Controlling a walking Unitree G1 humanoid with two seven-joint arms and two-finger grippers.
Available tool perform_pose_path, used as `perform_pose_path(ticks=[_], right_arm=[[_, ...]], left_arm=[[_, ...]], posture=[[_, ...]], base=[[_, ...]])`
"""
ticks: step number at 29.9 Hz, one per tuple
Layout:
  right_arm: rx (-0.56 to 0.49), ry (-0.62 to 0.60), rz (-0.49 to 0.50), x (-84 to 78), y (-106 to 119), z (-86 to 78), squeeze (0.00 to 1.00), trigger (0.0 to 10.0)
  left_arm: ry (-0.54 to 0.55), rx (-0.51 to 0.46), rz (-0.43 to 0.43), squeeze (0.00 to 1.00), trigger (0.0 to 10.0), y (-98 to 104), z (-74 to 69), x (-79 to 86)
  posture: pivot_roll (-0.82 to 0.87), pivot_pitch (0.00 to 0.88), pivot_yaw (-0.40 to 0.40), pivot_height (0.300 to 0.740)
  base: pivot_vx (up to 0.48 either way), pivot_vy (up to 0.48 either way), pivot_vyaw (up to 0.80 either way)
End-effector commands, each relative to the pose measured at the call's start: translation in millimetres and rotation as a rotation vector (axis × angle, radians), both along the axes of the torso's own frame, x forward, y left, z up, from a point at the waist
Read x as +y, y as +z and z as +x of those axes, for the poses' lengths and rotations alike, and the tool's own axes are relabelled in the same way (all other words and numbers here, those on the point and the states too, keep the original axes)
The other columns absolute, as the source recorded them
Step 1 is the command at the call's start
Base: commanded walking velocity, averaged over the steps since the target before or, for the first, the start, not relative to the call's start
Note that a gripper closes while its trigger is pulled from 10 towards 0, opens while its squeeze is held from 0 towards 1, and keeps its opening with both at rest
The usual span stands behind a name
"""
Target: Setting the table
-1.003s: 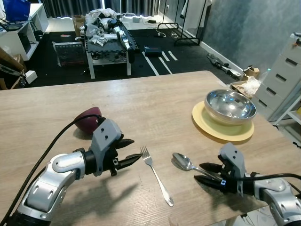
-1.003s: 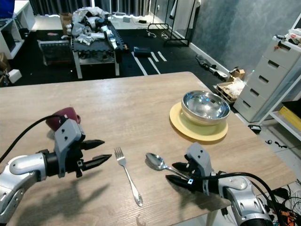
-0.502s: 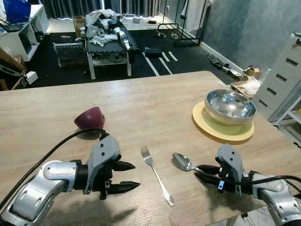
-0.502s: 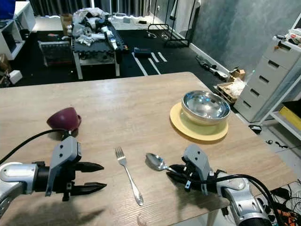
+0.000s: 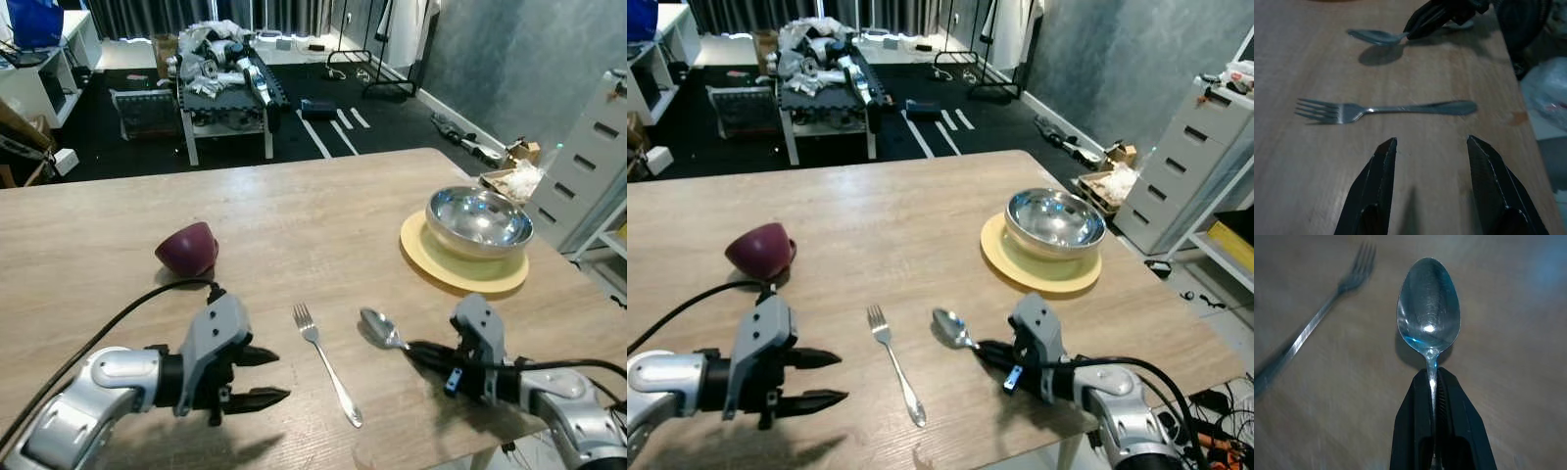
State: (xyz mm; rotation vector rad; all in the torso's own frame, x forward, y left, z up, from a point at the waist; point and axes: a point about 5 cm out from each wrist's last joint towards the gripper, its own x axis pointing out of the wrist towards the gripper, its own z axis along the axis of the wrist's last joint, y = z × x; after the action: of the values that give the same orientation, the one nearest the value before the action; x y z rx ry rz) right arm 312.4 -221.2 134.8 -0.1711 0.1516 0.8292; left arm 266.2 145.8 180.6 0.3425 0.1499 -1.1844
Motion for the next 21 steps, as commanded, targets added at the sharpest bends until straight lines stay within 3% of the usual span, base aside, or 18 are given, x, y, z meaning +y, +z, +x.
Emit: perform_pose_path(ticks=[1,2,6,7,13,17,21], right_arm=[[-0.051,-0.047,0.093,2.1,13,2.6,0.0,0.0],[-0.145,-0.119,0.194,9.2,33,6.7,0.0,0.0],[-0.239,-0.175,0.299,18.3,54,3.7,0.0,0.0],[-0.259,-0.183,0.329,22.3,59,0.2,0.0,10.0],[-0.318,-0.255,0.37,37.9,66,-16.4,0.0,10.0],[-0.32,-0.306,0.378,39.8,66,-18.5,0.0,10.0],[-0.285,-0.549,0.298,44.5,41,-18.2,0.0,10.0]], left_arm=[[0.037,-0.04,-0.012,0.0,10.0,5,3.1,-0.6],[0.097,-0.067,-0.069,0.0,10.0,12,9.4,-1.7],[0.162,-0.095,-0.129,0.0,10.0,21,15.0,-2.7],[0.18,-0.104,-0.149,0.0,10.0,24,16.4,-3.0],[0.253,-0.14,-0.213,0.0,10.0,35,22.5,-3.4],[0.284,-0.151,-0.227,0.0,10.0,37,25.3,-3.4],[0.341,-0.157,-0.252,0.0,10.0,37,29.4,-8.0]], posture=[[0.14,0.094,0.053,0.74],[0.14,0.094,0.054,0.74],[0.14,0.095,0.055,0.74],[0.14,0.095,0.056,0.74],[0.12,0.095,0.065,0.74],[0.12,0.092,0.066,0.74],[0.11,0.09,0.063,0.74]], base=[[0.0,0.0,0.0],[0.0,0.0,0.0],[0.0,0.0,0.0],[0.0,0.0,0.0],[0.0,0.0,0.0],[0.0,0.0,0.0],[0.0,0.0,0.0]])
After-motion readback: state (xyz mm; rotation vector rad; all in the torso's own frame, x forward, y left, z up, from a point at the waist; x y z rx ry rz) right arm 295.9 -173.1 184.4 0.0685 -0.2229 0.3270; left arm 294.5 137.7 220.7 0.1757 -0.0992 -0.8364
